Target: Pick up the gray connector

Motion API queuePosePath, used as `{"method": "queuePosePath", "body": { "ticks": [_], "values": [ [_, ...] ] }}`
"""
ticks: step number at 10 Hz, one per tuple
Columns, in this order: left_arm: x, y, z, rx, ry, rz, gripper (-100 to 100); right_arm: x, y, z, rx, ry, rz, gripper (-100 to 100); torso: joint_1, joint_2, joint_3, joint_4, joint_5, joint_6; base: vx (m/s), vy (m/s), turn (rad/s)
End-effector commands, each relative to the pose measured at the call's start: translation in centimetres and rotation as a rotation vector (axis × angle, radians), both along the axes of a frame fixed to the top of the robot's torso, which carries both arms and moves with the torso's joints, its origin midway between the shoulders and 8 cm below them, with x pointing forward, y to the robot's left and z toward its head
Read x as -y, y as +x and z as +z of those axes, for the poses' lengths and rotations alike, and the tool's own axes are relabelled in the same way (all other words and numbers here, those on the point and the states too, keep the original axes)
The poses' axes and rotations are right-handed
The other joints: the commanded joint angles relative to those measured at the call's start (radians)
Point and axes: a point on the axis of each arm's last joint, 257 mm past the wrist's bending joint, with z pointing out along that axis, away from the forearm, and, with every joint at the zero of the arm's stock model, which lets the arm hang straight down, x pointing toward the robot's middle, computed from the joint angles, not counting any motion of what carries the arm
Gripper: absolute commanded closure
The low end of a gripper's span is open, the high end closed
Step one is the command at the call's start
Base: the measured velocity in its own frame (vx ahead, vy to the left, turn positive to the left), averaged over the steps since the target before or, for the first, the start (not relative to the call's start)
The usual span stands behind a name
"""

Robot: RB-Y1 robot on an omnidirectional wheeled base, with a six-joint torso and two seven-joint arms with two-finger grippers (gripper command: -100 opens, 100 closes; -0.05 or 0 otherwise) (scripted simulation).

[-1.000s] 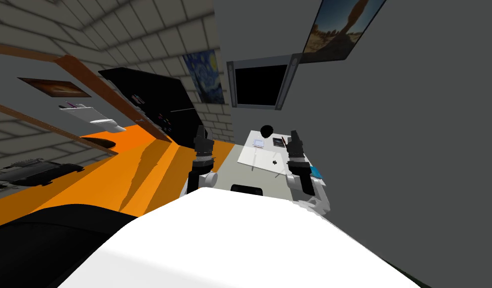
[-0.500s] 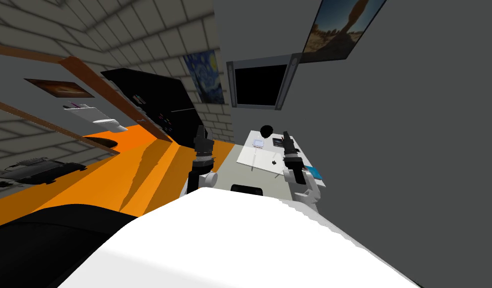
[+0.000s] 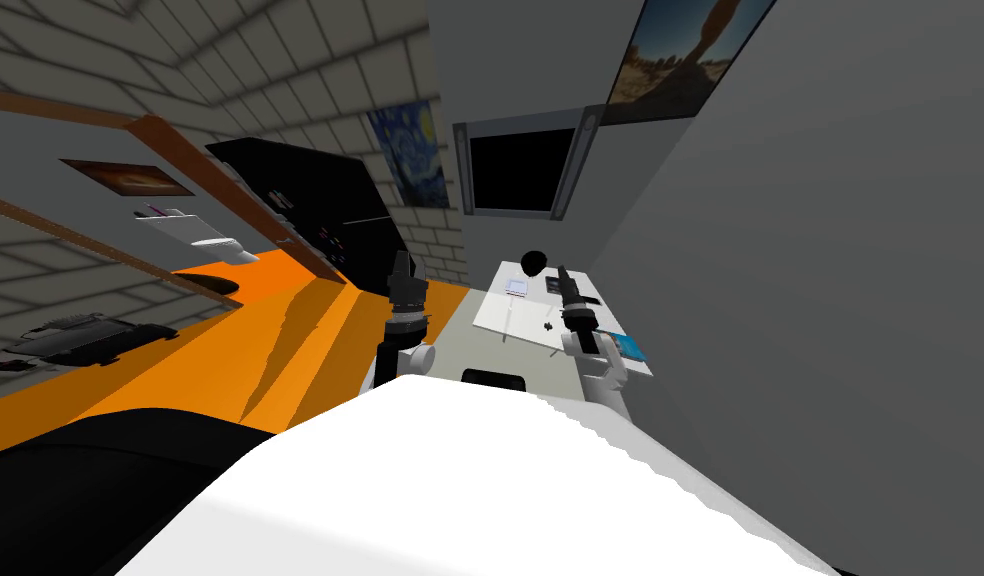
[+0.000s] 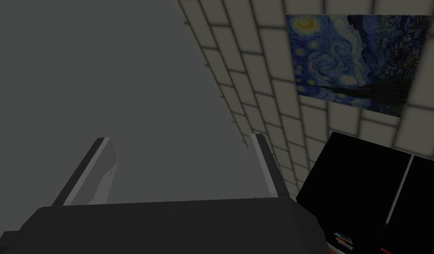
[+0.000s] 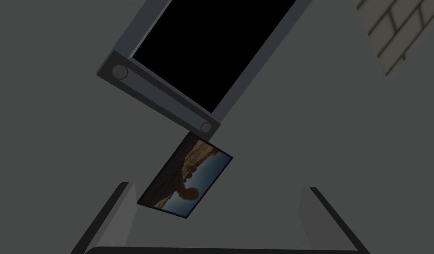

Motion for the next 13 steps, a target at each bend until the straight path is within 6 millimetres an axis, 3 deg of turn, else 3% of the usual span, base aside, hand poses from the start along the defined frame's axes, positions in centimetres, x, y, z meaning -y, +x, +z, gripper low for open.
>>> {"method": "queuePosePath", "body": {
  "ticks": [1,6,13],
  "values": [
    [0.0,0.0,0.0,0.0,0.0,0.0,0,0.2,0.7,-1.4,-0.029,-0.018,-0.014,-100,0.0,0.0,0.0,0.0,0.0,0.0,0.01,-0.002,0.01],
    [0.0,0.0,0.0,0.0,0.0,0.0,0,1.6,4.5,-7.5,-0.181,-0.176,-0.108,-100,0.0,-0.001,0.0,0.0,0.0,0.0,0.022,0.0,0.017],
    [0.0,0.0,0.0,0.0,0.0,0.0,0,4.1,6.1,-16.5,-0.381,-0.323,-0.179,-100,0.001,0.0,0.0,0.0,0.0,0.0,0.021,0.007,0.008]
  ]
}}
